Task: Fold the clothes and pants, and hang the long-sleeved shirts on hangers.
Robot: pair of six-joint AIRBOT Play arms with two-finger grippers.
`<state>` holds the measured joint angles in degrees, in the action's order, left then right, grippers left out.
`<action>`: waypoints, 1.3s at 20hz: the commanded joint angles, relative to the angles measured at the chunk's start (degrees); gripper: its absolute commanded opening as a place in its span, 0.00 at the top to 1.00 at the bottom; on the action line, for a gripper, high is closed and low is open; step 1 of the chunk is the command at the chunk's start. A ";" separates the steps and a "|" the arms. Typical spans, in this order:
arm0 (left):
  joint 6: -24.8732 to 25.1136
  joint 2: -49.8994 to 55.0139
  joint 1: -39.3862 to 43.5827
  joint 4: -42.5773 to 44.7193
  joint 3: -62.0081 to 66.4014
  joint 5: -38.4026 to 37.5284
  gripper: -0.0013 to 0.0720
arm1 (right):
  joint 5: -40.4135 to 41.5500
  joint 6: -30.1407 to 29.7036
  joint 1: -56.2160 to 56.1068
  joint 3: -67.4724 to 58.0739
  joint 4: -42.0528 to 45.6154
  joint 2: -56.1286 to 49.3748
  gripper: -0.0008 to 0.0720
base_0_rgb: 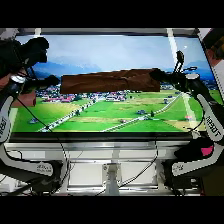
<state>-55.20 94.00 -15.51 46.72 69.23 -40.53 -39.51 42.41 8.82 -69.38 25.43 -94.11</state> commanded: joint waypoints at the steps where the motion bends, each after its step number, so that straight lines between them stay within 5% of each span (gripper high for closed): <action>1: -2.38 3.65 -0.24 2.12 1.46 -6.05 0.10 | -2.08 0.09 0.52 -0.07 0.28 0.07 0.29; 6: -4.85 9.88 -0.02 -1.51 7.15 -10.08 0.11 | -2.10 0.11 0.52 -0.07 0.28 0.07 0.29; 14: 0.61 13.51 2.25 -6.32 8.26 -13.53 0.42 | -3.76 0.17 0.52 -0.07 0.20 0.07 0.29; 15: 0.68 13.51 2.73 -6.27 8.28 -13.51 0.51 | -4.22 0.17 0.52 -0.07 0.09 0.07 0.29; 17: 3.58 13.40 3.30 -6.27 8.94 -13.57 0.91 | -5.11 0.17 0.52 -0.07 0.04 0.11 0.29; 19: 3.78 13.00 3.28 -6.29 10.60 -14.64 0.95 | -5.29 0.17 0.46 -0.09 0.02 0.50 0.29; 22: 3.78 9.81 3.02 -6.29 13.25 -19.47 0.95 | -7.21 0.13 0.00 -0.13 0.22 2.01 0.47; 25: 3.52 4.20 2.78 -6.29 14.40 -24.90 0.95 | -9.27 0.13 -2.12 -1.95 0.48 3.50 0.97; 26: 2.99 2.12 2.78 -6.23 14.40 -26.45 0.95 | -9.73 0.15 -3.41 -3.21 0.70 3.52 0.96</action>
<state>-51.90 100.57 -12.62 40.66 82.65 -61.80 -47.09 42.59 7.46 -70.74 25.80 -91.46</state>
